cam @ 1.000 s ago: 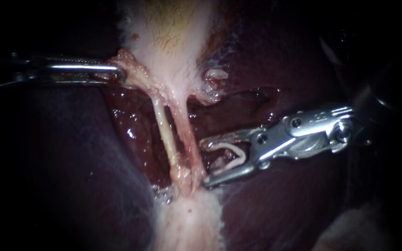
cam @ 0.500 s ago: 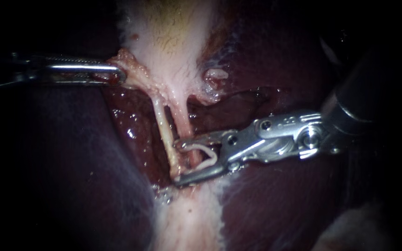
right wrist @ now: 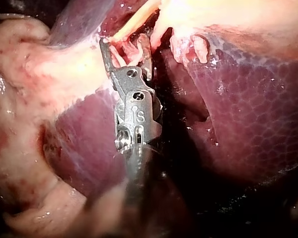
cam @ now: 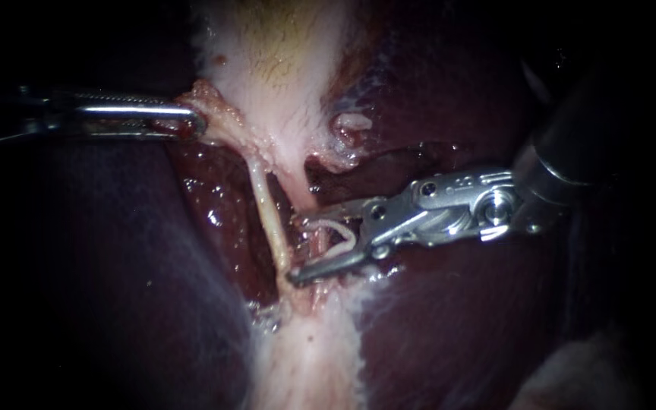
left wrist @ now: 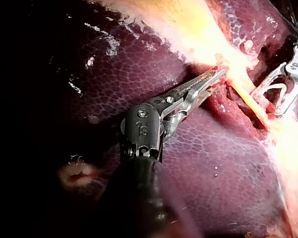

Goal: Clipping first clip left tube

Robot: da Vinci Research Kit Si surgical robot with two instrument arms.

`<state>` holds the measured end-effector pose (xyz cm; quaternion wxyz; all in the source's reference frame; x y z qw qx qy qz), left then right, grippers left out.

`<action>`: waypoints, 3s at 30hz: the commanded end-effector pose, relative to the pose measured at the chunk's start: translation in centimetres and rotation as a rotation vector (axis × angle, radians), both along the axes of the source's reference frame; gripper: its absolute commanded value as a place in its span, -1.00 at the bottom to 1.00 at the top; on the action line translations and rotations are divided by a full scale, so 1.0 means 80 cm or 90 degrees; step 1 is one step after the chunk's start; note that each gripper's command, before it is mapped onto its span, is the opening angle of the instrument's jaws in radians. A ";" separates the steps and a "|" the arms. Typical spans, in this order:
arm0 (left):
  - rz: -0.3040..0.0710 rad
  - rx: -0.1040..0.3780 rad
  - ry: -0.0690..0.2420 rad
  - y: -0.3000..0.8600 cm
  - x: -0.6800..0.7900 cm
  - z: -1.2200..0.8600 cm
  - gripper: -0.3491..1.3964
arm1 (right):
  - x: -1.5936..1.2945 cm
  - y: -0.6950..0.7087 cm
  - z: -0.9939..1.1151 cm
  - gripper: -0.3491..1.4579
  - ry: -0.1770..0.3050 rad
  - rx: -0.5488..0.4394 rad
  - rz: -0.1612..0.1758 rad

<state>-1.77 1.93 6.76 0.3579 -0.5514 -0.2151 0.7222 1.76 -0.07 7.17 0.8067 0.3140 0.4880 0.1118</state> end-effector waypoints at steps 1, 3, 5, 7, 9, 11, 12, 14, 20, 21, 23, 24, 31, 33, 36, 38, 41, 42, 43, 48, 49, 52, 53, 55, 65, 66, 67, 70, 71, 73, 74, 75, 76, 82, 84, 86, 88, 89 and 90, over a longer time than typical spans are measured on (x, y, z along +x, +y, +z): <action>0.000 0.000 0.000 0.0000 0.0000 0.0000 -1.00 | 0.0001 0.0000 0.0004 -0.06 0.000 -0.001 0.000; 0.000 0.000 0.000 0.0000 0.0000 0.0000 -1.00 | 0.0002 0.0001 0.0008 -0.06 0.000 -0.002 0.001; 0.000 0.000 0.000 0.0000 -0.0001 0.0000 -1.00 | 0.0006 0.0000 0.0013 -0.06 -0.001 -0.003 0.001; 0.000 0.000 0.000 0.0000 -0.0001 0.0000 -1.00 | 0.0011 -0.0002 0.0016 -0.06 -0.003 -0.001 0.003; 0.000 0.000 0.000 0.0000 -0.0001 0.0000 -1.00 | 0.0017 -0.0004 0.0018 -0.06 -0.004 -0.002 0.004; 0.000 0.000 0.000 0.0000 -0.0001 -0.0001 -1.00 | 0.0025 -0.0007 0.0019 -0.06 -0.005 -0.003 0.004; 0.000 0.000 0.000 -0.0001 -0.0001 -0.0001 -1.00 | 0.0028 -0.0009 0.0020 -0.06 -0.005 -0.004 0.005; 0.000 0.000 0.000 -0.0001 -0.0001 -0.0001 -1.00 | 0.0035 -0.0013 0.0020 -0.06 -0.005 -0.005 0.005; -0.001 0.000 0.000 -0.0001 -0.0002 -0.0001 -1.00 | 0.0053 -0.0023 0.0018 -0.06 -0.006 -0.007 0.005; -0.001 0.000 0.000 -0.0001 -0.0002 -0.0001 -1.00 | 0.0054 -0.0025 0.0018 -0.06 -0.005 -0.004 0.006; -0.001 0.000 0.000 -0.0001 -0.0002 -0.0001 -1.00 | 0.0057 -0.0029 0.0017 -0.06 -0.002 -0.002 0.011; -0.001 0.000 0.001 -0.0001 -0.0002 -0.0001 -1.00 | 0.0058 -0.0030 0.0017 -0.06 0.002 0.000 0.010; -0.001 0.000 0.001 -0.0001 -0.0003 -0.0001 -1.00 | 0.0062 -0.0038 0.0009 -0.06 0.021 0.026 0.003; -0.001 0.000 0.001 -0.0001 -0.0003 -0.0001 -1.00 | 0.0063 -0.0041 0.0006 -0.06 0.028 0.032 0.000; -0.001 0.000 0.001 -0.0001 -0.0003 -0.0001 -1.00 | 0.0064 -0.0047 -0.0001 -0.06 0.040 0.047 -0.006; -0.001 0.000 0.001 -0.0001 -0.0003 -0.0001 -1.00 | 0.0065 -0.0052 -0.0006 -0.06 0.050 0.052 -0.013; -0.001 0.000 0.000 -0.0001 -0.0002 -0.0001 -1.00 | 0.0067 -0.0063 -0.0019 -0.06 0.073 0.076 -0.021; -0.001 0.000 0.000 -0.0001 -0.0002 -0.0001 -1.00 | 0.0069 -0.0068 -0.0025 -0.06 0.082 0.081 -0.025; -0.001 0.000 0.000 -0.0001 -0.0002 -0.0001 -1.00 | 0.0070 -0.0072 -0.0030 -0.06 0.087 0.086 -0.029; -0.001 0.000 0.000 0.0000 -0.0002 -0.0001 -1.00 | 0.0077 -0.0089 -0.0056 -0.06 0.115 0.096 -0.054; -0.001 0.000 0.000 0.0000 -0.0002 -0.0001 -1.00 | 0.0079 -0.0091 -0.0062 -0.06 0.120 0.101 -0.059; -0.001 0.000 0.000 0.0000 -0.0002 -0.0001 -1.00 | 0.0084 -0.0094 -0.0072 -0.06 0.132 0.109 -0.069; -0.001 0.000 0.000 0.0000 -0.0002 -0.0001 -1.00 | 0.0085 -0.0094 -0.0075 -0.06 0.134 0.109 -0.069; -0.001 0.000 0.000 0.0000 -0.0002 -0.0001 -1.00 | 0.0086 -0.0094 -0.0078 -0.06 0.133 0.110 -0.068; 0.000 0.000 0.000 0.0000 -0.0002 -0.0001 -1.00 | 0.0084 -0.0090 -0.0074 -0.09 0.133 0.113 -0.064; 0.000 0.000 0.000 0.0000 -0.0002 -0.0001 -1.00 | 0.0084 -0.0089 -0.0073 -0.10 0.131 0.117 -0.063; 0.000 0.000 0.000 0.0000 -0.0002 -0.0001 -1.00 | 0.0083 -0.0088 -0.0072 -0.13 0.129 0.124 -0.061; 0.000 0.000 0.000 0.0000 -0.0002 -0.0001 -1.00 | 0.0081 -0.0085 -0.0067 -0.16 0.125 0.120 -0.055; 0.000 0.000 0.000 0.0000 -0.0002 -0.0001 -1.00 | 0.0080 -0.0083 -0.0065 -0.18 0.121 0.118 -0.054; 0.000 0.000 0.000 0.0000 -0.0002 -0.0001 -1.00 | 0.0078 -0.0082 -0.0063 -0.22 0.120 0.118 -0.055; 0.000 0.000 0.000 0.0000 -0.0002 -0.0001 -1.00 | 0.0077 -0.0080 -0.0061 -0.26 0.118 0.117 -0.056; 0.000 0.000 0.000 0.0000 -0.0002 -0.0001 -1.00 | 0.0076 -0.0079 -0.0060 -0.30 0.116 0.117 -0.057; 0.000 0.000 0.000 0.0000 -0.0002 0.0000 -1.00 | 0.0075 -0.0079 -0.0059 -0.35 0.116 0.117 -0.057; 0.000 0.000 0.000 0.0001 -0.0002 0.0000 -1.00 | 0.0070 -0.0076 -0.0056 -1.00 0.099 0.139 -0.042; 0.000 0.000 0.000 0.0001 -0.0002 0.0000 -1.00 | 0.0070 -0.0075 -0.0053 -1.00 0.087 0.157 -0.038; 0.000 0.000 0.000 0.0001 -0.0002 0.0000 -1.00 | 0.0069 -0.0073 -0.0051 -1.00 0.075 0.157 -0.041; 0.000 0.000 0.000 0.0001 -0.0002 0.0000 -1.00 | 0.0065 -0.0073 -0.0050 -1.00 0.064 0.152 -0.047; 0.000 0.000 0.000 0.0001 -0.0002 0.0000 -1.00 | 0.0065 -0.0073 -0.0049 -1.00 0.062 0.151 -0.047; 0.000 0.000 0.000 0.0001 -0.0002 0.0000 -1.00 | 0.0065 -0.0073 -0.0049 -1.00 0.062 0.151 -0.047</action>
